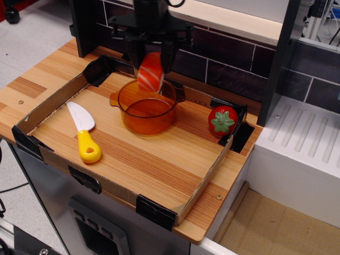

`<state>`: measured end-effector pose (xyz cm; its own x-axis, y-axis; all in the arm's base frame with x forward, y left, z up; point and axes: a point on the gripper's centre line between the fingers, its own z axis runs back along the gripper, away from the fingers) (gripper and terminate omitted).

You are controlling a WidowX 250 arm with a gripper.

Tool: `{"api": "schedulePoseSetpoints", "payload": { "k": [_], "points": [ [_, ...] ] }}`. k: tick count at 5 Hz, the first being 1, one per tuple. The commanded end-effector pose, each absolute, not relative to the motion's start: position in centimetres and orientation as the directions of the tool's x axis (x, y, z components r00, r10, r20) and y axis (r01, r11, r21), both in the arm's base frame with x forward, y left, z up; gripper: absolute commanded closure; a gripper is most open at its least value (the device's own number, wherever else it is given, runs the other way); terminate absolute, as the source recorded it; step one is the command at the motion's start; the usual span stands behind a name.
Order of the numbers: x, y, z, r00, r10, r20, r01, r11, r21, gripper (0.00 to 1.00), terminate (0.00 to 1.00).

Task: Take sushi out of pot

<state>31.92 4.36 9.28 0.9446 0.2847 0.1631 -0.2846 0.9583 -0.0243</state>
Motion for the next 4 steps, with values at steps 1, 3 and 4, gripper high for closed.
{"api": "schedulePoseSetpoints", "payload": {
  "k": [1, 3, 4],
  "points": [
    [28.9, 2.6, 8.5, 0.985, 0.157, 0.071, -0.154, 0.987, -0.050, 1.00, 0.00],
    [27.2, 0.6, 7.4, 0.998, 0.031, 0.054, -0.029, 0.999, -0.036, 1.00, 0.00],
    [25.8, 0.8, 5.6, 1.000, -0.015, 0.027, 0.015, 1.000, -0.006, 1.00, 0.00]
  ]
}}
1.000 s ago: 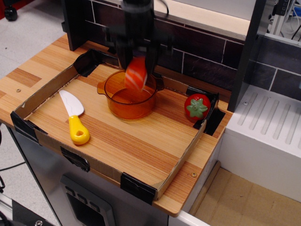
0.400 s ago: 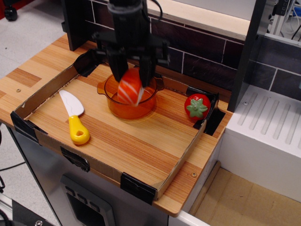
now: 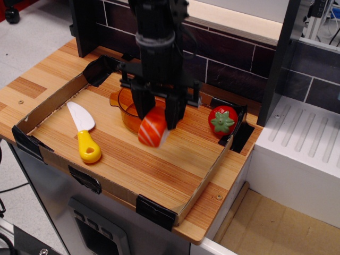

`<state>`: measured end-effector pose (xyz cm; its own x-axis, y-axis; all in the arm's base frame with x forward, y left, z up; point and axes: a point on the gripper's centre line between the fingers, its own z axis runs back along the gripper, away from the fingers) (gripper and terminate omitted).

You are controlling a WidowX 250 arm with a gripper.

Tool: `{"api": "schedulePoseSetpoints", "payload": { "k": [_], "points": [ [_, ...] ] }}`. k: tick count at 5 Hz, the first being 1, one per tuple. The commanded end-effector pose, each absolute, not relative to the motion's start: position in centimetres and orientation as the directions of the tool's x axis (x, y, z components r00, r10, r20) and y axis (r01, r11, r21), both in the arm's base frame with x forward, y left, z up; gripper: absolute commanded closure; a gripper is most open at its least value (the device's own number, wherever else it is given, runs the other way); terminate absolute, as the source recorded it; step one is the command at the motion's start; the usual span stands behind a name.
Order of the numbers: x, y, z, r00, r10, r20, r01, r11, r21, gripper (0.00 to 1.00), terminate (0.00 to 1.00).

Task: Take sushi out of pot

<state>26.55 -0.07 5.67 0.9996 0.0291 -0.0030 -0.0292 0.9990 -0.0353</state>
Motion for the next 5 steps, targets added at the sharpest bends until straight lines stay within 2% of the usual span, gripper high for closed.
{"api": "schedulePoseSetpoints", "payload": {
  "k": [1, 2, 3, 4, 5],
  "points": [
    [24.8, 1.5, 3.9, 0.999, -0.050, 0.013, 0.049, 0.998, 0.032, 1.00, 0.00],
    [24.1, 2.0, 3.2, 0.997, -0.076, 0.015, 0.075, 0.995, 0.064, 1.00, 0.00],
    [24.1, 2.0, 3.2, 0.997, -0.078, 0.004, 0.078, 0.993, 0.085, 0.00, 0.00],
    [24.2, 2.0, 3.9, 0.997, -0.075, 0.012, 0.073, 0.993, 0.088, 0.00, 0.00],
    [24.8, 2.1, 6.6, 0.997, -0.041, 0.064, 0.039, 0.998, 0.040, 0.00, 0.00]
  ]
}}
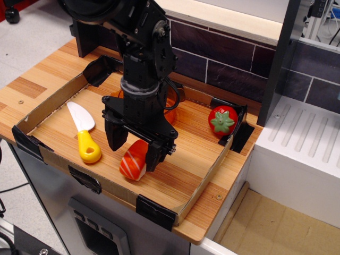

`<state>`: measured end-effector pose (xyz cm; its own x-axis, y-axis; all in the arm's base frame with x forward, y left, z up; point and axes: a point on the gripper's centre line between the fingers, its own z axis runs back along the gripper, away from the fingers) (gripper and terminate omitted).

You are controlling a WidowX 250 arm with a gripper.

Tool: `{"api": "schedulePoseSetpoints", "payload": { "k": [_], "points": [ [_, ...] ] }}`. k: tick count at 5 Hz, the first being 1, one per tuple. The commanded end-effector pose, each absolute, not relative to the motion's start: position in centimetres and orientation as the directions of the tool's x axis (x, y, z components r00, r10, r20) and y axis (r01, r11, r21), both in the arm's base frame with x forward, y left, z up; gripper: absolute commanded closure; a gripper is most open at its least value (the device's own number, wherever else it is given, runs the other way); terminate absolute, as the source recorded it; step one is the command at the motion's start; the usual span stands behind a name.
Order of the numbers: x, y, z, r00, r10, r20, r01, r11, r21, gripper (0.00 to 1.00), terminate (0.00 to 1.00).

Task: Take sushi out of pot

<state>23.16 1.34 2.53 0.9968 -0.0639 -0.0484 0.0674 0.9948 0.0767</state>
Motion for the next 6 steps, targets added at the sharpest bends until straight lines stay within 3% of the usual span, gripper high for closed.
{"api": "schedulePoseSetpoints", "payload": {
  "k": [1, 3, 5, 6],
  "points": [
    [25.4, 2.4, 10.0, 0.995, 0.012, 0.101, -0.009, 0.999, -0.038, 0.00, 0.00],
    [27.0, 4.4, 15.1, 0.985, 0.119, 0.125, -0.113, 0.992, -0.056, 0.00, 0.00],
    [27.0, 4.4, 15.1, 0.985, 0.119, 0.125, -0.113, 0.992, -0.056, 0.00, 0.00],
    [27.0, 4.4, 15.1, 0.985, 0.119, 0.125, -0.113, 0.992, -0.056, 0.00, 1.00]
  ]
}}
